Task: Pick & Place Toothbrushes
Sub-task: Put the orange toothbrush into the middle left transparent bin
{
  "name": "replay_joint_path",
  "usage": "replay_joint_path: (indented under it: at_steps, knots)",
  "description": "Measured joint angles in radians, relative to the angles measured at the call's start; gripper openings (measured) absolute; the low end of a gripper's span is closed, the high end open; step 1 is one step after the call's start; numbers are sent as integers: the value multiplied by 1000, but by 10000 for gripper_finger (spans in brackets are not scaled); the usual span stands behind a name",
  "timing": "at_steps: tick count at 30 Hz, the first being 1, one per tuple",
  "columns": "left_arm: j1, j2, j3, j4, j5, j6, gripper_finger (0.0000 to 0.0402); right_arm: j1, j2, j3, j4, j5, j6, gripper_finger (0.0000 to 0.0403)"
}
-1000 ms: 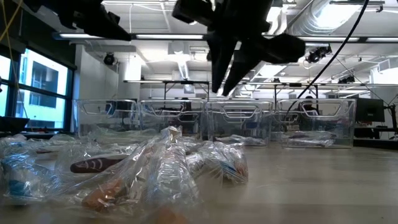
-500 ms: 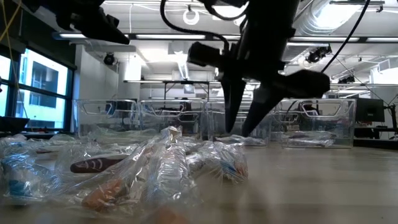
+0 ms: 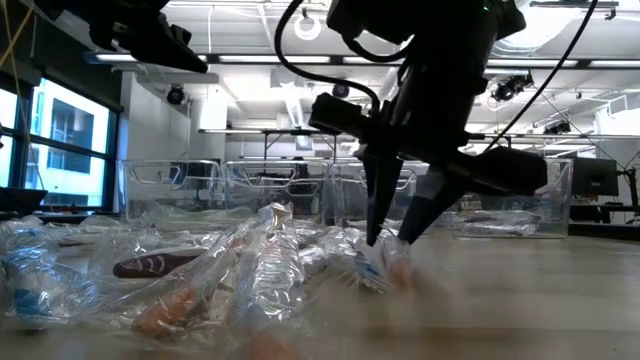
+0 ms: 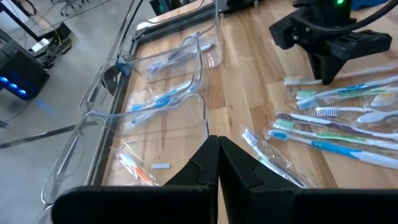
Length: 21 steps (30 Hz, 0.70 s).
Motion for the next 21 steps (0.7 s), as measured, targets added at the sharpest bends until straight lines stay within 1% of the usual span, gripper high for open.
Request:
replay_joint_path:
  at_steps: [5,8,15,18,21]
  knots:
    - [0,0,0,0,0,0,0,-10,-2,2,-93,-48,5,93]
    - [0,0,0,0,0,0,0,-15,-2,1,-151,-55,7,77]
    - [0,0,0,0,0,0,0,-39,-1,0,-225,-78,7,37]
    - [0,0,0,0,0,0,0,-48,-1,0,-252,-85,0,31]
    - [0,0,0,-1,0,0,0,-56,0,-1,-256,-102,-43,31]
